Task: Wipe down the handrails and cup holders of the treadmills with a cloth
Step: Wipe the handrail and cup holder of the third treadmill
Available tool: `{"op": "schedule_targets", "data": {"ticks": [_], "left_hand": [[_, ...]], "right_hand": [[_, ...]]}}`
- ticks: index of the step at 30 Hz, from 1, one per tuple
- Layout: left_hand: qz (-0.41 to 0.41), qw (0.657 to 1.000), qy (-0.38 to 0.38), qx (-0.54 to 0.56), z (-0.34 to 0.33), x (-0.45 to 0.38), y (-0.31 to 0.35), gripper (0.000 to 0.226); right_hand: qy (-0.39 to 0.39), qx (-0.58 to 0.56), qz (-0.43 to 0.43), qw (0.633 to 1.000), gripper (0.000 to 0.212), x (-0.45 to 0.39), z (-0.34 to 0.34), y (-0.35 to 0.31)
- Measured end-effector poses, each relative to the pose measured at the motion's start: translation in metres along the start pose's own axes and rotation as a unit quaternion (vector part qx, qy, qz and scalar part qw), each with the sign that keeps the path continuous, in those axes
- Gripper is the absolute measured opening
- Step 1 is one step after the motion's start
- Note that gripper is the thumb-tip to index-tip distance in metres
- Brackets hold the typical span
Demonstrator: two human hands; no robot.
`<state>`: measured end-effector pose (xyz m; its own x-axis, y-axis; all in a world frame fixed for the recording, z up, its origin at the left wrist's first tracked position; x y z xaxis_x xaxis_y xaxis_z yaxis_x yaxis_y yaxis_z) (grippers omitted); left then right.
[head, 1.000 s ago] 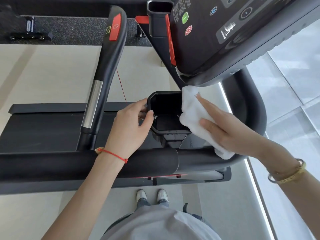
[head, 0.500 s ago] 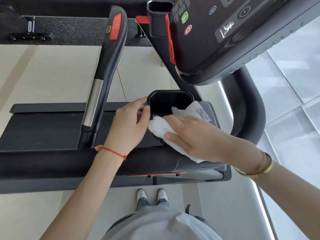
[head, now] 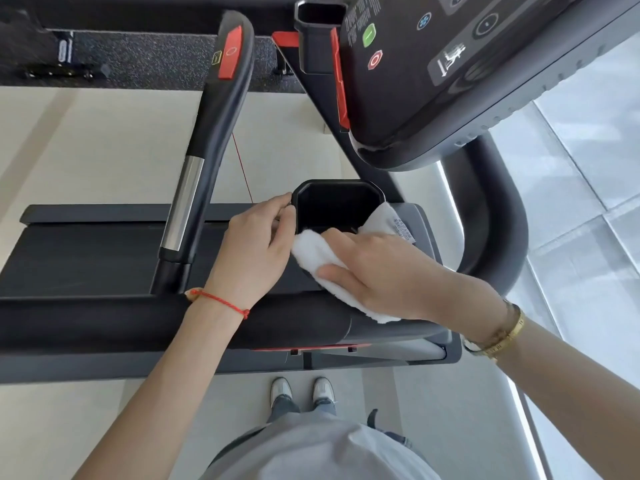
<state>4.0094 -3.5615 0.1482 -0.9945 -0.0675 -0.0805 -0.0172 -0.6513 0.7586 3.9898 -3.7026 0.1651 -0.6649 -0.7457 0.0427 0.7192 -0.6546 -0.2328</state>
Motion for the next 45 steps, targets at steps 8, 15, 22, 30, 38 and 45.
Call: {"op": "schedule_targets", "data": {"ticks": [8, 15, 22, 30, 38, 45], "left_hand": [[-0.013, 1.0, 0.011, -0.009, 0.0, 0.0, 0.001, 0.034], [-0.028, 0.999, 0.019, -0.023, 0.0, 0.0, 0.003, 0.032], [-0.037, 0.999, 0.012, -0.036, 0.0, 0.001, 0.003, 0.032], [-0.027, 0.999, 0.005, -0.039, -0.001, 0.001, 0.001, 0.035], [-0.042, 0.999, 0.002, -0.035, 0.0, 0.002, 0.004, 0.027], [-0.037, 0.998, -0.01, -0.045, -0.002, 0.002, 0.004, 0.032]], "right_hand": [[0.075, -0.034, -0.037, 0.996, 0.042, 0.047, 0.007, 0.004], [0.152, -0.079, -0.204, 0.964, 0.046, 0.07, 0.004, 0.003], [0.264, -0.195, -0.316, 0.89, 0.026, 0.095, 0.01, 0.012], [0.401, -0.128, -0.315, 0.851, 0.011, 0.093, 0.077, 0.035], [0.155, -0.083, -0.312, 0.934, 0.055, 0.021, 0.002, 0.036], [0.127, -0.182, -0.316, 0.923, 0.047, -0.001, 0.007, 0.073]]}}
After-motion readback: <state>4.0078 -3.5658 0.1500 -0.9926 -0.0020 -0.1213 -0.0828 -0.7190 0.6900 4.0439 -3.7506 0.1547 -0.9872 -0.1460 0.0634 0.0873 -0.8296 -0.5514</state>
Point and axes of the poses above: each hand's wrist, its own x-axis away from the middle knuckle, its own z-axis out of the back of the hand, y = z × x, the point moved 7 cm from there along -x, towards the middle knuckle, and after that the axes turned 3 degrees about z, right-handed, at the moved point
